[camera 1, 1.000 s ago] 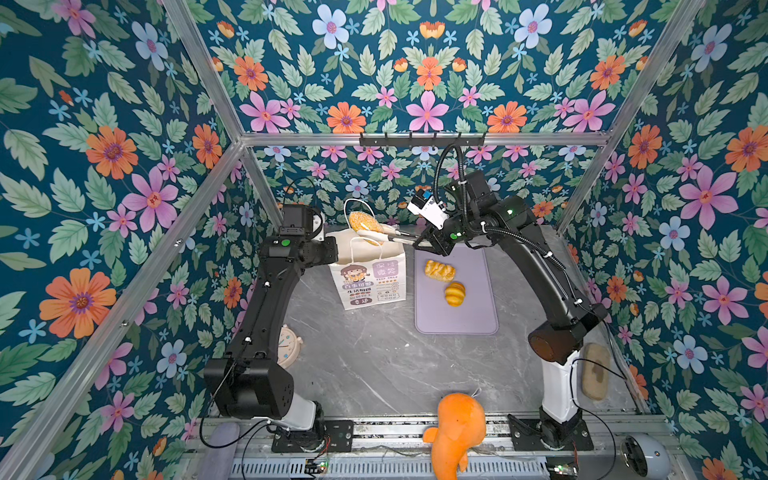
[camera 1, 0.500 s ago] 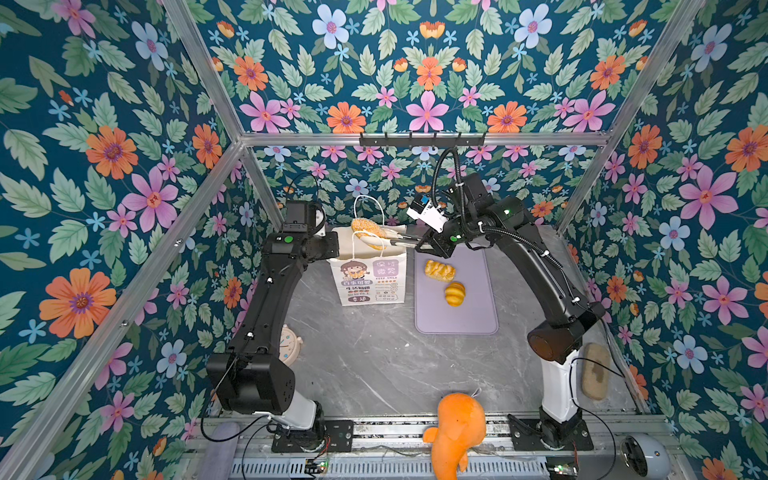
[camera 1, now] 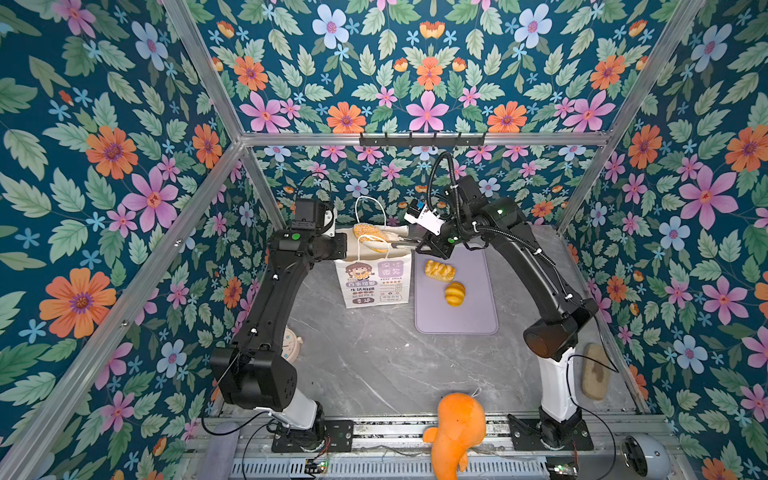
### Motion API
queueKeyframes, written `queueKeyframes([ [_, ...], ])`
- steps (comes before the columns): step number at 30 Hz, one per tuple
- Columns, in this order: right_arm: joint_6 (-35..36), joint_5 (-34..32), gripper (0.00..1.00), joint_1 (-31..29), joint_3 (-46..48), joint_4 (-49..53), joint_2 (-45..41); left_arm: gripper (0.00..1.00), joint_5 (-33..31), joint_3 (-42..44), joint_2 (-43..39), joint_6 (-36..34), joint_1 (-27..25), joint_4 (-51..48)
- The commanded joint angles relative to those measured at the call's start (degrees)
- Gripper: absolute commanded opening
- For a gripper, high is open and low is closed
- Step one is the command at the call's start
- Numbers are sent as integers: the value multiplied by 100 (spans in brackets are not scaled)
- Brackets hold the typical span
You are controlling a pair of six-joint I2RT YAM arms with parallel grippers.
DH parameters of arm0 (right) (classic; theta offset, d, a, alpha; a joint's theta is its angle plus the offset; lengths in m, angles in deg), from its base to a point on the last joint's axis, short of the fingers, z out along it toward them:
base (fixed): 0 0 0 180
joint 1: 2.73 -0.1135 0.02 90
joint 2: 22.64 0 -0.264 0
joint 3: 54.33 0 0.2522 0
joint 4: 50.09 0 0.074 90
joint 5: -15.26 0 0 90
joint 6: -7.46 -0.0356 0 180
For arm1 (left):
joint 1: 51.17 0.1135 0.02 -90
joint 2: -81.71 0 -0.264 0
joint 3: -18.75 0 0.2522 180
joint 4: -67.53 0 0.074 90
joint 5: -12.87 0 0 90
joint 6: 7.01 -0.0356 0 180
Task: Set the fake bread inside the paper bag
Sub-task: 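Lower the bun into the bag opening with the right gripper's tongs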
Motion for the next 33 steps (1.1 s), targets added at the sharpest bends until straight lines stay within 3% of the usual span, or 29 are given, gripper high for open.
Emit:
queueKeyframes([
  [1,369,51,32,-4,52,-88,-13,0,-3,-42,-21,-60,3,-10],
  [12,564,-1,33,-30,-15,-25,230,0,-33,-33,0,-60,8,-11],
  [20,514,-49,45,-61,-40,18,260,0,-33,-47,9,-60,6,-11],
  [33,274,63,48,-67,-188,-107,33,0,-42,22,-46,-58,8,24],
])
